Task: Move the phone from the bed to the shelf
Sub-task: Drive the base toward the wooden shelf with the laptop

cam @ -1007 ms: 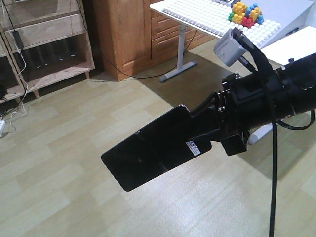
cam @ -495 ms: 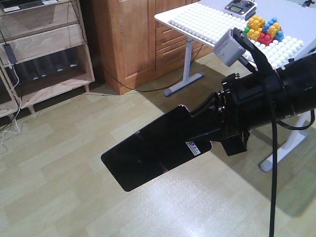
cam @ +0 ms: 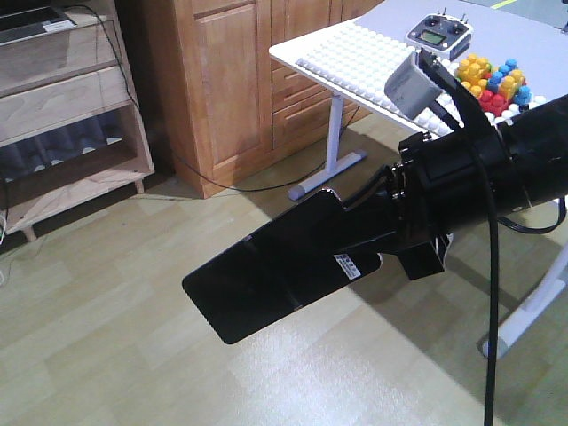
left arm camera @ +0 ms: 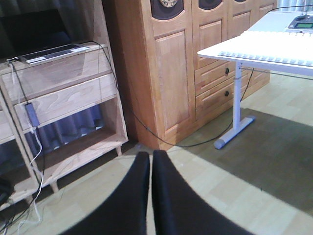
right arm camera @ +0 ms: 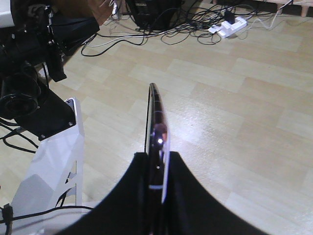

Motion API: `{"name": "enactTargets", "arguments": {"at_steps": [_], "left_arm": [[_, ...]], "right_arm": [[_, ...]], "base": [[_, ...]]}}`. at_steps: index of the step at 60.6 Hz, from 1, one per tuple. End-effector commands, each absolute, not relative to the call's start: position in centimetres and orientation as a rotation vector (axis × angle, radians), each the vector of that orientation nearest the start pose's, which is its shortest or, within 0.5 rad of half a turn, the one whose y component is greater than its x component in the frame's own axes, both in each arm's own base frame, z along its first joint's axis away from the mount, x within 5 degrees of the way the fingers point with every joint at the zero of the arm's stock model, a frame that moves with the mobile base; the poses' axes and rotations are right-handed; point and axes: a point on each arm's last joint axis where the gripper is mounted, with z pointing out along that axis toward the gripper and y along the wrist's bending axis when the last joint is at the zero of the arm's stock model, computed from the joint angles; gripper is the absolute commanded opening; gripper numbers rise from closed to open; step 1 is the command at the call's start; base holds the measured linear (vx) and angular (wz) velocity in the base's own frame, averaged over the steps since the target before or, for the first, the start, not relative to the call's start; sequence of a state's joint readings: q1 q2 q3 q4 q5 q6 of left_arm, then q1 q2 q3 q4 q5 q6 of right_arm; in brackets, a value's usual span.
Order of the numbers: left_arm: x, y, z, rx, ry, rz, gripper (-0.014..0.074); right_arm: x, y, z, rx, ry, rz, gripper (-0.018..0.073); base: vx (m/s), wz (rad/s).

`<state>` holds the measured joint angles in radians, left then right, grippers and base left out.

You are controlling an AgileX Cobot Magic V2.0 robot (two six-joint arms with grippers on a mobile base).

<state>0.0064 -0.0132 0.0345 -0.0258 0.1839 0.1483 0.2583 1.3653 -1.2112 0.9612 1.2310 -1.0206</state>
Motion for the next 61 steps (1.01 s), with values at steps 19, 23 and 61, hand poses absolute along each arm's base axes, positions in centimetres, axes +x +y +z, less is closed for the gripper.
{"name": "enactTargets", "arguments": {"at_steps": [19, 23, 61], "left_arm": [[5.49, -0.03, 20.02, 0.088, 1.580, 0.082, 0.0001], [5.49, -0.03, 20.02, 0.088, 1.580, 0.082, 0.0001], [5.49, -0.03, 20.02, 0.088, 1.580, 0.082, 0.0001]], "right_arm": [[21.87, 13.58, 38.29, -1.216, 1.945, 1.091, -0.0002], [21.87, 13.58, 38.29, -1.216, 1.945, 1.091, -0.0002], [21.87, 13.58, 38.29, -1.216, 1.945, 1.091, -0.0002]], "base": [[0.40, 0.03], [0.39, 0.09], [0.38, 0.27]]}}
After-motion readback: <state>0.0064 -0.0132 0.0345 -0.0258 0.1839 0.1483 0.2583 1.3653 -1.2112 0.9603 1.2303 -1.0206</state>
